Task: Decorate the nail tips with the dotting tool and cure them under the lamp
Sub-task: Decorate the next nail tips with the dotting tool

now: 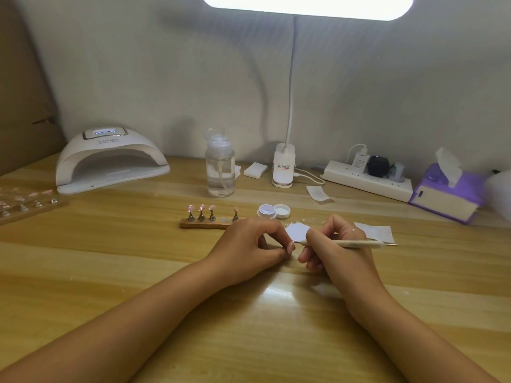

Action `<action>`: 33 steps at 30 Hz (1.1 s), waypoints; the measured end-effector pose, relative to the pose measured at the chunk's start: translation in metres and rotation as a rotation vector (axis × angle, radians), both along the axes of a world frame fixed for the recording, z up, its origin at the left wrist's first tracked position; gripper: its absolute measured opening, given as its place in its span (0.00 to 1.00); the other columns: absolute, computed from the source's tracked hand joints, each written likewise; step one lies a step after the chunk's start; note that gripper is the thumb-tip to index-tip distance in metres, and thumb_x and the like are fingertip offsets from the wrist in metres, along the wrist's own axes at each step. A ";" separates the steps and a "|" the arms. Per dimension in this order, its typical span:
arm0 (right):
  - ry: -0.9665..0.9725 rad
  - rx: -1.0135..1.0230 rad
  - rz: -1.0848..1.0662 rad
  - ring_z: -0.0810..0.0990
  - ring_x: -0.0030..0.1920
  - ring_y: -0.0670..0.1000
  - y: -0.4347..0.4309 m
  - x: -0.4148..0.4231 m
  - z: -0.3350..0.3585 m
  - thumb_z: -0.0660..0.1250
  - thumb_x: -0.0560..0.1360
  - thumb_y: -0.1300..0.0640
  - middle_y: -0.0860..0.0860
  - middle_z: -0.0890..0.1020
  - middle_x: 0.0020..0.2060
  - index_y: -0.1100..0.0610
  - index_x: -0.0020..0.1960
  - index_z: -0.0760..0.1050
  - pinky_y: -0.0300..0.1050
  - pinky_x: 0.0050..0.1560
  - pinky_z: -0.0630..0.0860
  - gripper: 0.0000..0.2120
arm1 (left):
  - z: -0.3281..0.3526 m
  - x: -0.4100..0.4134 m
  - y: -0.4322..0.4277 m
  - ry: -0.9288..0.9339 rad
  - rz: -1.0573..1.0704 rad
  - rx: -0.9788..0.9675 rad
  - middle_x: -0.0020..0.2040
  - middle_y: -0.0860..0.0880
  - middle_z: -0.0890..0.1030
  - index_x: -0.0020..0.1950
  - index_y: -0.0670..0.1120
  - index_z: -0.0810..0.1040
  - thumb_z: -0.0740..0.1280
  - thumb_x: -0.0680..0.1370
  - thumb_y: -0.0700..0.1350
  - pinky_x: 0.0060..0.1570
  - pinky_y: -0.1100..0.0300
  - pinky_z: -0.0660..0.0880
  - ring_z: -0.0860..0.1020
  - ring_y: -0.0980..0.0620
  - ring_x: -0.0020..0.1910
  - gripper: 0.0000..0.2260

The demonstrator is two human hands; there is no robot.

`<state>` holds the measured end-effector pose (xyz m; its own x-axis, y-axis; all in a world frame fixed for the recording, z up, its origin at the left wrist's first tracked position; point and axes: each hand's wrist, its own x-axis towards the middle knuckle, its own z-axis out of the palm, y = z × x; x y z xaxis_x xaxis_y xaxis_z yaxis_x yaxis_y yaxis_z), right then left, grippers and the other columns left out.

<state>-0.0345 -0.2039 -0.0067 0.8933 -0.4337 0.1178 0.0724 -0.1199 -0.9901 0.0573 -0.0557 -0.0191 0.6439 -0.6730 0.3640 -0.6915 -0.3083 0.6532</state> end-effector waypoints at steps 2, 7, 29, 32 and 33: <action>-0.001 -0.002 0.009 0.76 0.24 0.47 0.000 0.000 0.000 0.66 0.72 0.66 0.58 0.82 0.27 0.59 0.35 0.66 0.36 0.27 0.73 0.10 | 0.000 0.000 0.000 -0.002 -0.002 0.000 0.35 0.70 0.78 0.40 0.60 0.80 0.74 0.73 0.43 0.30 0.73 0.64 0.73 0.63 0.27 0.11; 0.015 -0.017 0.021 0.77 0.26 0.48 0.000 0.000 -0.001 0.66 0.71 0.63 0.58 0.83 0.28 0.58 0.35 0.67 0.37 0.28 0.74 0.09 | 0.000 0.000 0.001 0.004 -0.002 0.004 0.35 0.69 0.78 0.40 0.59 0.81 0.74 0.73 0.42 0.30 0.73 0.64 0.73 0.63 0.27 0.10; 0.032 -0.104 -0.219 0.74 0.23 0.45 -0.028 0.003 -0.002 0.66 0.78 0.54 0.51 0.86 0.35 0.55 0.47 0.74 0.39 0.26 0.68 0.04 | 0.003 -0.001 0.000 0.071 0.019 0.007 0.35 0.69 0.79 0.39 0.61 0.80 0.74 0.73 0.43 0.31 0.74 0.65 0.74 0.64 0.28 0.11; 0.090 -0.208 -0.217 0.74 0.23 0.43 -0.028 0.004 -0.006 0.68 0.74 0.56 0.47 0.86 0.32 0.56 0.43 0.71 0.38 0.27 0.69 0.06 | 0.003 -0.002 0.000 0.059 0.025 0.012 0.36 0.68 0.80 0.38 0.61 0.79 0.74 0.73 0.44 0.32 0.73 0.66 0.74 0.64 0.28 0.12; 0.089 -0.224 -0.217 0.75 0.24 0.42 -0.027 0.004 -0.007 0.69 0.74 0.56 0.48 0.85 0.32 0.57 0.42 0.71 0.38 0.28 0.69 0.08 | 0.003 -0.002 0.000 0.050 0.025 0.016 0.37 0.68 0.80 0.38 0.62 0.78 0.74 0.73 0.44 0.32 0.73 0.66 0.74 0.64 0.29 0.12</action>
<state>-0.0305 -0.2310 -0.0137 0.7938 -0.5874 0.1576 -0.0643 -0.3388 -0.9387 0.0548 -0.0553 -0.0162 0.6776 -0.6619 0.3206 -0.6502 -0.3354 0.6818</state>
